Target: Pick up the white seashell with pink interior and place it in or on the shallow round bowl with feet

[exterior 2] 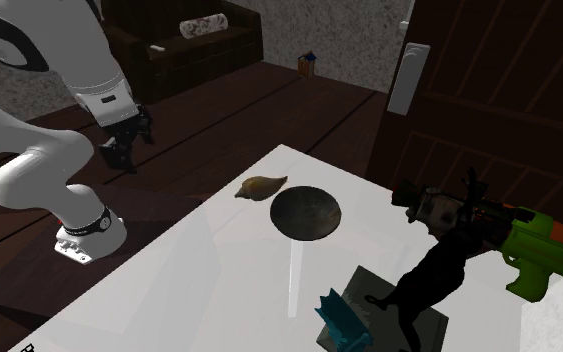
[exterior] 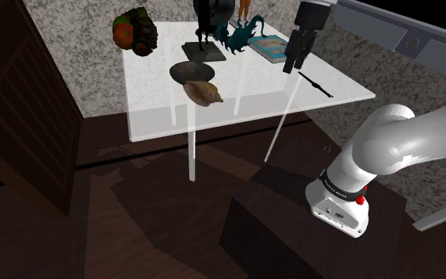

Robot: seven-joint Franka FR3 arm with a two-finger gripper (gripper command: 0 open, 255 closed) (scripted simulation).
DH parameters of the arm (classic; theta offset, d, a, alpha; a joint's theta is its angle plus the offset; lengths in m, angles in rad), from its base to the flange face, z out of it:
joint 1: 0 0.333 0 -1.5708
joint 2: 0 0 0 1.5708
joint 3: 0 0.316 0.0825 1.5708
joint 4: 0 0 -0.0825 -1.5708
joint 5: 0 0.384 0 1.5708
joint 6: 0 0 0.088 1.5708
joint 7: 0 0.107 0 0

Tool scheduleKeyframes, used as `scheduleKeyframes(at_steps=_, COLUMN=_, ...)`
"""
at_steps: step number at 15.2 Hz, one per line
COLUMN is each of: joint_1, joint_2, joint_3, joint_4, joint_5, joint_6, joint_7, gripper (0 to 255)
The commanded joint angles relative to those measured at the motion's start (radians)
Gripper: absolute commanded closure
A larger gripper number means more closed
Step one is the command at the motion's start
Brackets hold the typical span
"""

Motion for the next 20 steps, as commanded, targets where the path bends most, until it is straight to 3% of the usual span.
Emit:
scheduleKeyframes(at_steps=1, joint_1=0.0, joint_2=0.0, joint_3=0.0, joint_4=0.0, joint_5=0.0, joint_6=0.0, joint_7=0.0, gripper=0)
scheduleKeyframes(at_steps=10, joint_1=0.032, joint_2=0.305, joint_3=0.086, joint_4=0.089, joint_5=0.049, joint_6=0.249, joint_7=0.093, gripper=0)
scheduleKeyframes(at_steps=20, joint_1=0.052, joint_2=0.678, joint_3=0.152, joint_4=0.316, joint_5=0.038, joint_6=0.429, joint_7=0.206, gripper=0)
